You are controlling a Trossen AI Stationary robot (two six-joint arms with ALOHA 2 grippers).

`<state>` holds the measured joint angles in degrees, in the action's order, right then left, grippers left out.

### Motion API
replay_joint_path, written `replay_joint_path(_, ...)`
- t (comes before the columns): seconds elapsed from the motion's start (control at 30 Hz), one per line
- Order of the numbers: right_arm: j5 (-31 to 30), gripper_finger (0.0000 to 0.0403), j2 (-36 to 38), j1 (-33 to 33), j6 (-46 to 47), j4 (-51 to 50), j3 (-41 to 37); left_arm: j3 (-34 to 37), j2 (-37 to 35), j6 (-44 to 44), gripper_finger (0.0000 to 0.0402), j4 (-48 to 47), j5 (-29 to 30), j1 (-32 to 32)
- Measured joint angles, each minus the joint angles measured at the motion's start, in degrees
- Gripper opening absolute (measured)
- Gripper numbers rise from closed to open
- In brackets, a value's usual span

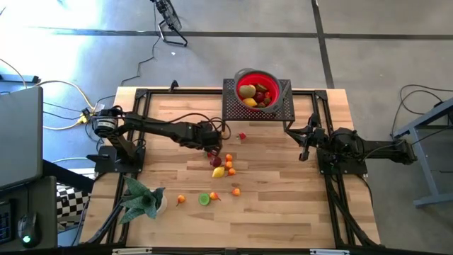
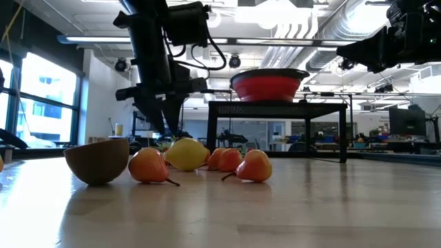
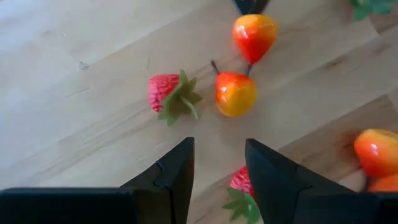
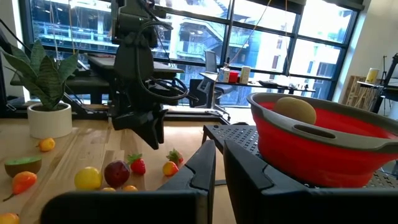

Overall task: Pick & Place Fruit
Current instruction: Put the strawberry into the strainer on the shelf

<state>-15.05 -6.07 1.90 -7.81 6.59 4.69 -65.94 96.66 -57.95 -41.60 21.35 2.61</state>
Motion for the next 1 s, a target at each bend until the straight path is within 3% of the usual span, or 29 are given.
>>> replay_joint_path(1.0, 0.0, 0.0026, 0.0, 0.0, 0.0, 0.0, 0.0, 1.7, 0.6, -1.0, 0.0138, 2.9, 5.1, 0.0)
